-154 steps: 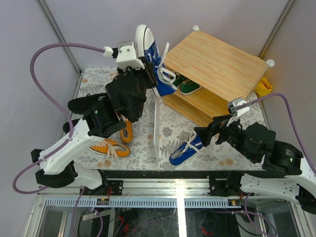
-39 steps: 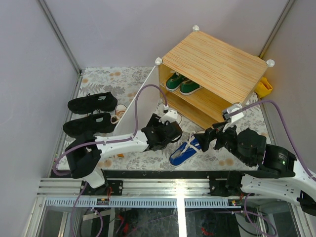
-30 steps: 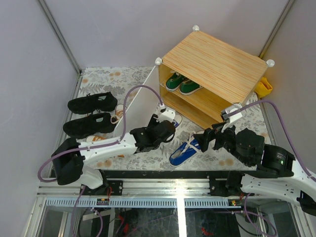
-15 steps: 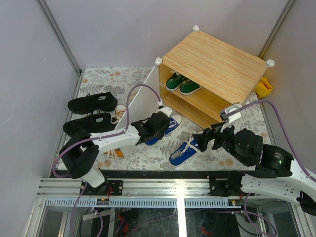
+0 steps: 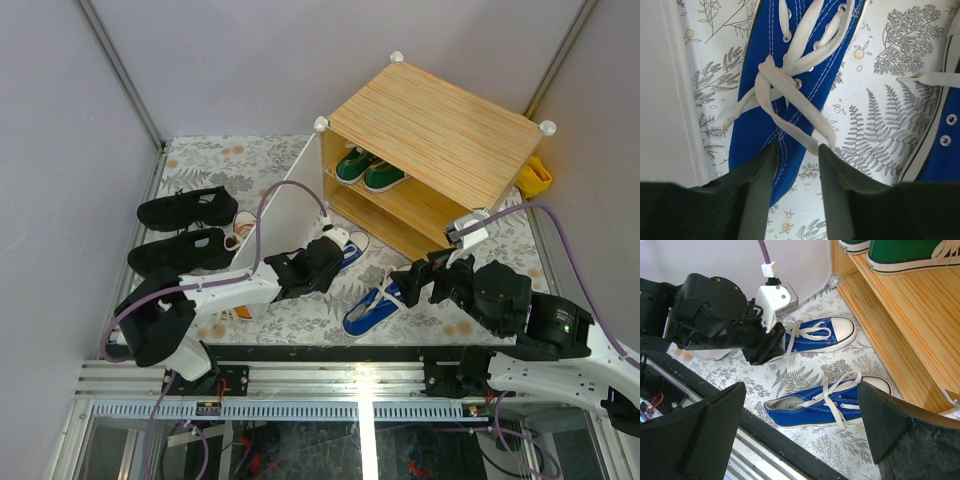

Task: Place and organize the shoes in the shoe cabinet

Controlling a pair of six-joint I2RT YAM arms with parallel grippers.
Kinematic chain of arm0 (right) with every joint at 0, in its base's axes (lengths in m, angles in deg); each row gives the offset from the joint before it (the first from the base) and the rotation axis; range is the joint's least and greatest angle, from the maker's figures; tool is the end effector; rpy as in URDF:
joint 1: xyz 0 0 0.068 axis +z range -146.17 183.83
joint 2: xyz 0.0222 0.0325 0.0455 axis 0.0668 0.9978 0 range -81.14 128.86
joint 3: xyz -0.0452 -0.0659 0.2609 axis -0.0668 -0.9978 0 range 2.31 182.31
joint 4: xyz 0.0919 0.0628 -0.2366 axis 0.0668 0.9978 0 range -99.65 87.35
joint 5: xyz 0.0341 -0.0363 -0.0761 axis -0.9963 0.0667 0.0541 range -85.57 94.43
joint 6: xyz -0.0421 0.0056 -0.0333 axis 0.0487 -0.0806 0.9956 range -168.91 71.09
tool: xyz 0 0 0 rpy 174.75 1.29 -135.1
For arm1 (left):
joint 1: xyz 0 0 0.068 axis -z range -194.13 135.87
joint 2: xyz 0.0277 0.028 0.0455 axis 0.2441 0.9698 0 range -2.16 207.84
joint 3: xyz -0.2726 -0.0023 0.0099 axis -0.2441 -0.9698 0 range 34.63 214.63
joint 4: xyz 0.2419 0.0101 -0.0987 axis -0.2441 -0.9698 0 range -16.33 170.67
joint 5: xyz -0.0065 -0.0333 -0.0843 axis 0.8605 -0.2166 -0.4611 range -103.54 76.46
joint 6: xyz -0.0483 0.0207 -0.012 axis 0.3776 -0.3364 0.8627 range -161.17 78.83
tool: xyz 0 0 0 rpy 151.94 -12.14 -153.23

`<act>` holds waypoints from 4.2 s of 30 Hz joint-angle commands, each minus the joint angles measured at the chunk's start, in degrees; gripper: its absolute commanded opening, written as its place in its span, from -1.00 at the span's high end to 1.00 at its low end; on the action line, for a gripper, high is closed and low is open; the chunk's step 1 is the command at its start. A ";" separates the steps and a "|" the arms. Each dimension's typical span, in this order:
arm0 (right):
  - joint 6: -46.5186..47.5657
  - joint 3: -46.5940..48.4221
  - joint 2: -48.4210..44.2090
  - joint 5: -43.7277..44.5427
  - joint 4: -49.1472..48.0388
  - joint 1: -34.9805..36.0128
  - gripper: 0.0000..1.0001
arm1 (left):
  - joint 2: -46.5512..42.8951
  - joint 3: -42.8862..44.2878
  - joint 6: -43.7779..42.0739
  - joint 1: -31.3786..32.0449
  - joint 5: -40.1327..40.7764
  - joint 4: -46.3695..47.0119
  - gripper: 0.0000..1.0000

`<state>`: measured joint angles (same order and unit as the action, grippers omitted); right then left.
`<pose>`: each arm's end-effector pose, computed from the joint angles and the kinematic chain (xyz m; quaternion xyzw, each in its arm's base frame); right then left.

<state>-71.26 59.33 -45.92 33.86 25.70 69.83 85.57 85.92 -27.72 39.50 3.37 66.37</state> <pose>0.0614 0.0949 0.3878 -0.1366 0.7638 0.2739 0.5683 0.1926 -0.2439 0.1964 0.2736 0.8919 -0.0682 0.3535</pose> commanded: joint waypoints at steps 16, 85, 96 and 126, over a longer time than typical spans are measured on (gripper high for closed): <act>-0.59 0.74 -0.59 2.41 -1.07 0.11 -0.99 | 2.75 4.23 1.75 3.14 0.45 5.19 1.00; -0.33 0.12 -0.20 2.72 -0.99 0.10 -0.99 | 6.46 5.84 -1.86 11.41 -8.86 5.76 -0.42; -0.50 -0.25 -0.92 3.10 -0.79 0.10 -0.99 | 6.97 3.90 -1.85 11.37 -10.44 6.80 -0.47; 1.97 10.52 -3.64 7.19 4.98 0.13 -0.98 | 17.75 0.96 1.10 12.26 -18.69 15.44 1.00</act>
<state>-70.77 65.47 -48.32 37.62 29.97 69.83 98.22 87.97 -27.54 50.82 -7.93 80.77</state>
